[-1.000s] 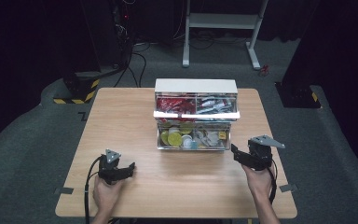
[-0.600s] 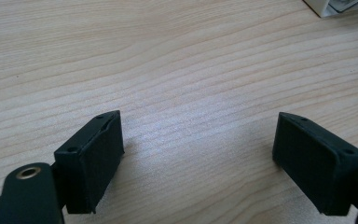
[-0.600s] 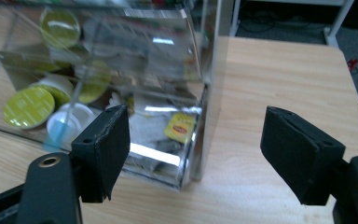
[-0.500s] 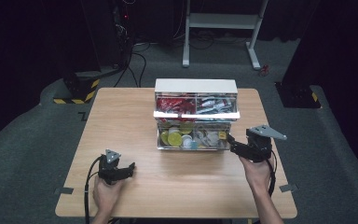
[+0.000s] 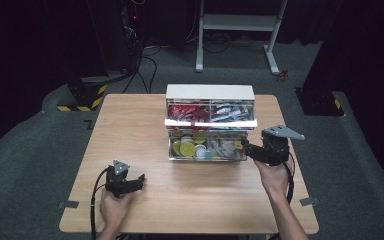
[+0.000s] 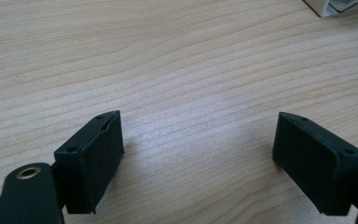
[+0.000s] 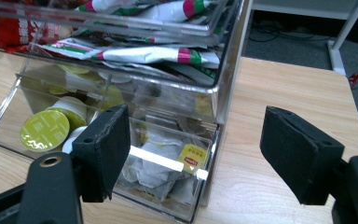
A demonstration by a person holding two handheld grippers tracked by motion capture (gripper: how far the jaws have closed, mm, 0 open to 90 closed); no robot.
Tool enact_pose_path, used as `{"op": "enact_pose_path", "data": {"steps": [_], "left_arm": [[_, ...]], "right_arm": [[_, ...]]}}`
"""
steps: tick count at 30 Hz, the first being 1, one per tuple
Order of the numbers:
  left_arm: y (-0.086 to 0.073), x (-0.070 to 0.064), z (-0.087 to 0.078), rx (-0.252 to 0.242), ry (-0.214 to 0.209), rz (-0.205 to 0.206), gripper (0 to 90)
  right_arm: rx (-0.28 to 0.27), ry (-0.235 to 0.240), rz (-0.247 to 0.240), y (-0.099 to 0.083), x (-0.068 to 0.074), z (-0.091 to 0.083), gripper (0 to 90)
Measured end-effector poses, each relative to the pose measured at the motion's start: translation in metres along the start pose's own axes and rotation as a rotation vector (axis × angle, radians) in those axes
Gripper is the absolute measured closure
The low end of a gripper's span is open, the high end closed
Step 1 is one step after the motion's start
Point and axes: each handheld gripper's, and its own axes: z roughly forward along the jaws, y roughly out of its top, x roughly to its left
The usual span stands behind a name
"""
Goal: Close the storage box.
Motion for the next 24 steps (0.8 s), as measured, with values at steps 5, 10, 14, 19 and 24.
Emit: {"op": "enact_pose_path", "data": {"steps": [5, 10, 14, 19, 24], "left_arm": [[0.0, 0.0, 0.0, -0.003, 0.001, -0.003, 16.5], [0.0, 0.0, 0.0, -0.002, 0.001, -0.002, 16.4], [0.0, 0.0, 0.0, -0.002, 0.001, -0.003, 16.4], [0.0, 0.0, 0.0, -0.001, -0.001, -0.003, 16.4], [0.0, 0.0, 0.0, 0.001, -0.002, -0.003, 16.3]], "right_arm": [[0.009, 0.004, -0.002, 0.005, 0.002, 0.003, 24.9], [0.007, 0.015, 0.004, 0.011, 0.005, 0.005, 26.1], [0.003, 0.016, -0.002, 0.016, 0.008, 0.006, 26.5], [0.004, 0.011, -0.004, 0.023, 0.01, 0.008, 27.1], [0.01, 0.007, -0.01, 0.028, 0.012, 0.012, 27.9]]}}
